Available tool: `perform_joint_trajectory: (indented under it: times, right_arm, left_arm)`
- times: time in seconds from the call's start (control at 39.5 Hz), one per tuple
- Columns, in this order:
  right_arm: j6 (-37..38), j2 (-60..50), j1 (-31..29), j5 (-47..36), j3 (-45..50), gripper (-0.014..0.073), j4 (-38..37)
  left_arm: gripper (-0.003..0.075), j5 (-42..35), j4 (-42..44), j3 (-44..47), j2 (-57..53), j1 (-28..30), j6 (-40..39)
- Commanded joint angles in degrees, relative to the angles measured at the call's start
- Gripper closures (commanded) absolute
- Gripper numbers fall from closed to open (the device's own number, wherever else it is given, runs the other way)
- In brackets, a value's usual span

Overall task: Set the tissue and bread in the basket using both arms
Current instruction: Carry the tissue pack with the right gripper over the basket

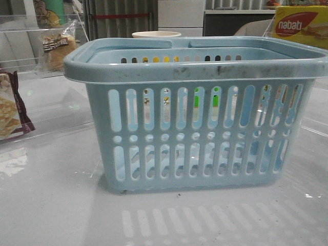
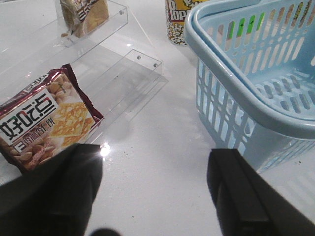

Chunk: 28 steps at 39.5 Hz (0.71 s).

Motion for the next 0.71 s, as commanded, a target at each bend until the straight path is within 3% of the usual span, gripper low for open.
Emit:
perform_joint_trajectory:
  times: [0.0, 0.51, 0.58, 0.68]
  right_arm:
    - [0.15, 3.63, -0.41, -1.42, -6.89, 0.0034, -0.09]
    - [0.15, 26.91, -0.41, 2.62, -27.40, 0.0036, 4.49]
    - [0.15, 28.29, -0.41, 3.26, -28.87, 0.0076, 4.49]
    - [0.15, 28.01, -0.27, 3.73, -29.22, 0.0209, 4.52]
  left_arm:
    - [0.0213, -4.81, -0.41, -1.69, 0.09, 0.20, -0.08]
    - [0.0213, -4.81, -0.41, -1.69, 0.09, 0.20, -0.08]
    - [0.0213, -4.81, -0.41, -1.69, 0.09, 0.20, -0.08]
    - [0.0213, -4.81, -0.41, -1.69, 0.09, 0.20, -0.08]
